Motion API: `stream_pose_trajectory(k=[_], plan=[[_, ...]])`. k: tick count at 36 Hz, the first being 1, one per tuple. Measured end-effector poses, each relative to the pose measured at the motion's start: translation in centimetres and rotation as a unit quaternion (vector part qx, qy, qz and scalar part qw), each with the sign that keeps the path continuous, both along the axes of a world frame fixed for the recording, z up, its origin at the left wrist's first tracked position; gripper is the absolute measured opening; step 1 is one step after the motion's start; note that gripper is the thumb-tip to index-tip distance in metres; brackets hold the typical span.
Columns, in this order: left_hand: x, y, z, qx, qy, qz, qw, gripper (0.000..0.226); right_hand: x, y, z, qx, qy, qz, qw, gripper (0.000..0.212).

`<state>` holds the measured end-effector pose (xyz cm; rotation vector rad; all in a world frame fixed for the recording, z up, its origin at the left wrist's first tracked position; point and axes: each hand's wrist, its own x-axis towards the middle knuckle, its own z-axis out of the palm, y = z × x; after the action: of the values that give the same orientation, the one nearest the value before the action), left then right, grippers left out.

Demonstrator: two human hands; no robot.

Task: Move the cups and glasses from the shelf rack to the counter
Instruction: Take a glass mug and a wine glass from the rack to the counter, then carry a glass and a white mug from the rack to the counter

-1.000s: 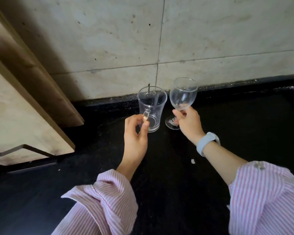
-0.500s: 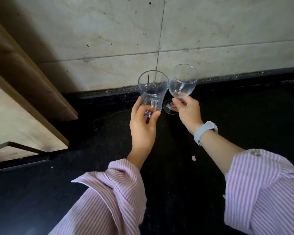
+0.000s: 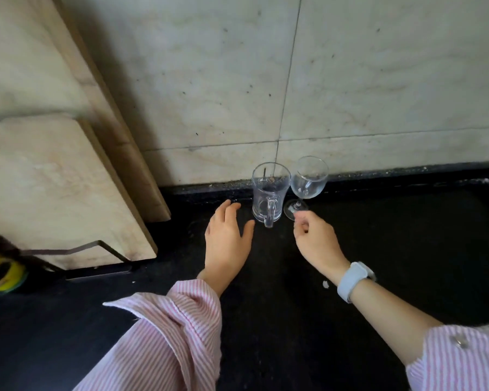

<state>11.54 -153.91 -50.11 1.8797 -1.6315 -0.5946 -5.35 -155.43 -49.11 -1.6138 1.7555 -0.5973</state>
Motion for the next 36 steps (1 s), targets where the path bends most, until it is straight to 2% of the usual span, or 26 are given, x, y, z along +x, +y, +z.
stream_pose_trajectory(k=[3, 7, 12, 17, 22, 27, 30, 36], plan=[[2.5, 0.4, 3.5, -0.017, -0.076, -0.003, 0.997, 0.045, 1.6, 0.0, 4.1, -0.064, 0.039, 0.061, 0.995, 0.029], [6.7, 2.1, 9.3, -0.049, -0.153, 0.016, 0.987, 0.039, 6.0, -0.4, 10.3, -0.103, 0.044, 0.166, 0.980, 0.036], [13.6, 8.0, 16.6, -0.083, -0.229, 0.094, 0.965, 0.035, 13.8, 2.3, 17.3, -0.171, 0.034, 0.267, 0.948, 0.035], [21.6, 19.1, 23.9, -0.094, -0.301, 0.219, 0.923, 0.034, 22.7, 9.5, 23.4, -0.227, 0.005, 0.369, 0.901, 0.030], [27.0, 34.7, 30.0, -0.099, -0.332, 0.336, 0.875, 0.029, 30.3, 21.1, 28.5, -0.272, -0.045, 0.462, 0.843, 0.032], [28.0, 53.0, 33.7, -0.091, -0.359, 0.446, 0.815, 0.030, 35.5, 36.8, 32.0, -0.295, -0.100, 0.545, 0.779, 0.030], [26.8, 64.8, 34.9, -0.070, -0.370, 0.503, 0.778, 0.031, 37.1, 47.4, 33.4, -0.303, -0.134, 0.600, 0.728, 0.029], [22.1, 87.6, 36.5, -0.002, -0.401, 0.609, 0.684, 0.034, 38.6, 68.9, 34.9, -0.306, -0.214, 0.704, 0.604, 0.024]])
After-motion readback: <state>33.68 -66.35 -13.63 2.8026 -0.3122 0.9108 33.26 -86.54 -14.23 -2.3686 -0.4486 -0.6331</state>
